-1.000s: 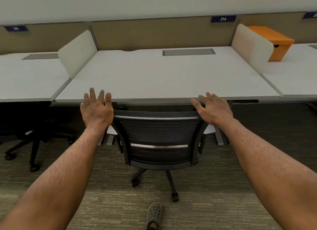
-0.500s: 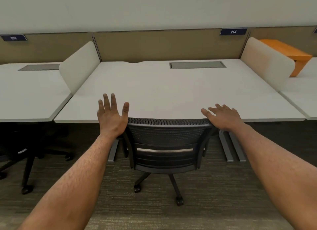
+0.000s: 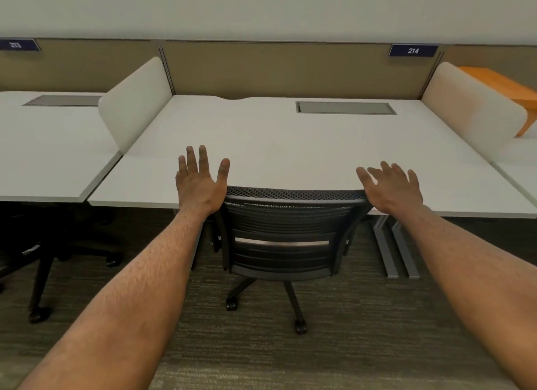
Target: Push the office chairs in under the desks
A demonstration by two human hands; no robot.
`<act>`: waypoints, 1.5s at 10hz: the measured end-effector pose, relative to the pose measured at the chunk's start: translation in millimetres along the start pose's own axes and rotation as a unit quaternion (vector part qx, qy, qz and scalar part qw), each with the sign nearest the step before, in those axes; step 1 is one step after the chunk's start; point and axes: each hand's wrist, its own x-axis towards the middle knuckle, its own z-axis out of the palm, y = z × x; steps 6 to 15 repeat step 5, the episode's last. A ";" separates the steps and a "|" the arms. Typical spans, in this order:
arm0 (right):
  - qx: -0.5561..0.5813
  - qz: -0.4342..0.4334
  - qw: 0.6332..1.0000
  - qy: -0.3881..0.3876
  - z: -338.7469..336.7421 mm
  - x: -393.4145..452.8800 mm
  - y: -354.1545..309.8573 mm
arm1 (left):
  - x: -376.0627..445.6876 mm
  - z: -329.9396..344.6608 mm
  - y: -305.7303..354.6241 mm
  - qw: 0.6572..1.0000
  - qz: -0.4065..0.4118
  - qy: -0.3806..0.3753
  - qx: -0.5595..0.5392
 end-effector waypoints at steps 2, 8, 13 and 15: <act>-0.003 0.005 0.994 0.113 -1.3 -26.8 -1.5 | -13.8 -8.7 10.5 0.999 -0.017 0.008 0.030; 0.023 -0.103 0.987 0.120 32.3 -122.3 7.6 | -145.5 2.0 21.2 0.996 0.066 0.050 0.046; 0.023 -0.103 0.987 0.120 32.3 -122.3 7.6 | -145.5 2.0 21.2 0.996 0.066 0.050 0.046; 0.023 -0.103 0.987 0.120 32.3 -122.3 7.6 | -145.5 2.0 21.2 0.996 0.066 0.050 0.046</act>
